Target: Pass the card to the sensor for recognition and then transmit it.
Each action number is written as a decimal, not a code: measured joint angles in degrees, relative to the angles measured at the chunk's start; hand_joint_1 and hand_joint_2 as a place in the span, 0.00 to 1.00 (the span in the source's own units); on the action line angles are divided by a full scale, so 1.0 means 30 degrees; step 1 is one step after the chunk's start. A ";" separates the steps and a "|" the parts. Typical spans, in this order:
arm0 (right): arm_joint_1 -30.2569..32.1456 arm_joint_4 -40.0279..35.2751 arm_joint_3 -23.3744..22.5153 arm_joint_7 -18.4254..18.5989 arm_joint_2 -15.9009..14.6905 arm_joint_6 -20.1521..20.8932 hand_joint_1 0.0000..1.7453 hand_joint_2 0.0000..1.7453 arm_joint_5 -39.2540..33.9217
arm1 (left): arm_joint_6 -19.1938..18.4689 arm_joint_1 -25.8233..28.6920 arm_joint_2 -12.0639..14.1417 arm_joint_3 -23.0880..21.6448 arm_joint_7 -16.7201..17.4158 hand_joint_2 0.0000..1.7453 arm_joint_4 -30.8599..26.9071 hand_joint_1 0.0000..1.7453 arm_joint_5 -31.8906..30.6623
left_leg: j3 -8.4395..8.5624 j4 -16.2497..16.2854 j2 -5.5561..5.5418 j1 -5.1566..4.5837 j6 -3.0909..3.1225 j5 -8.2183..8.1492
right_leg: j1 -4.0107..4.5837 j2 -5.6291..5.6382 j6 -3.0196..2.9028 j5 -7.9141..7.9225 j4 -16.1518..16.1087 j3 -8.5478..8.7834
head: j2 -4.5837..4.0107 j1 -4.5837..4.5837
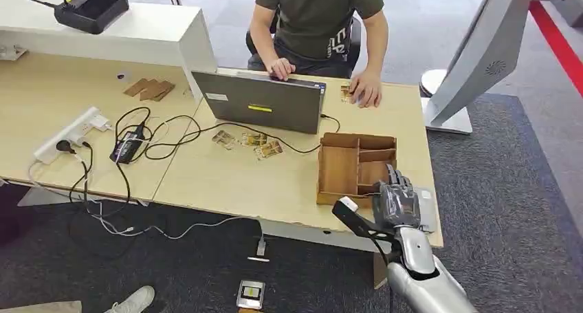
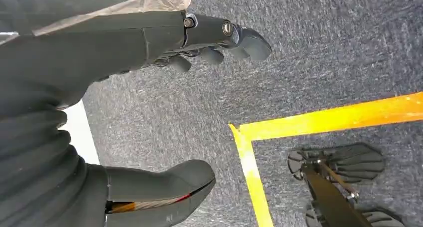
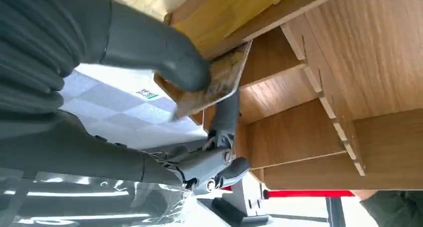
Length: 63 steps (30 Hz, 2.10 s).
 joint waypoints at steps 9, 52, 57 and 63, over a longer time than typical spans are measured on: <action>-0.0054 0.0029 0.0015 -0.0138 -0.0022 -0.0203 1.00 1.00 -0.0182 | -0.0218 0.0003 0.0393 -0.0007 0.0058 1.00 -0.0116 0.00 0.0051 | -0.0001 0.0000 0.0005 -0.0001 0.0000 0.0000 | -0.0001 0.0001 0.0000 0.0000 -0.0001 -0.0001 | 0.0000 -0.0007; -0.0974 -0.2857 -0.0197 -0.1749 0.0183 -0.4911 1.00 1.00 -0.1130 | 0.0044 -0.0253 0.0400 -0.0444 0.0313 1.00 -0.0510 0.00 -0.0044 | 0.0000 0.0000 0.0010 0.0000 0.0000 0.0001 | 0.0000 0.0003 0.0000 0.0000 0.0006 -0.0003 | 0.0000 -0.0007; -0.1575 -0.3454 0.0037 -0.2113 0.0693 -0.4852 1.00 1.00 -0.1880 | 0.0036 -0.0378 0.0240 -0.0605 0.0393 1.00 -0.0539 0.00 -0.0131 | -0.0003 0.0000 0.0007 -0.0001 -0.0001 0.0002 | 0.0000 0.0003 0.0000 0.0001 0.0006 -0.0002 | 0.0000 -0.0007; -0.2852 -0.3621 0.0211 -0.1945 0.1261 -0.3510 1.00 1.00 -0.2411 | -0.0066 -0.0747 -0.0168 -0.0860 0.0707 1.00 -0.0539 0.00 -0.0649 | -0.0002 0.0001 0.0006 -0.0002 -0.0001 0.0005 | -0.0001 0.0003 0.0004 0.0006 0.0005 -0.0001 | 0.0000 -0.0007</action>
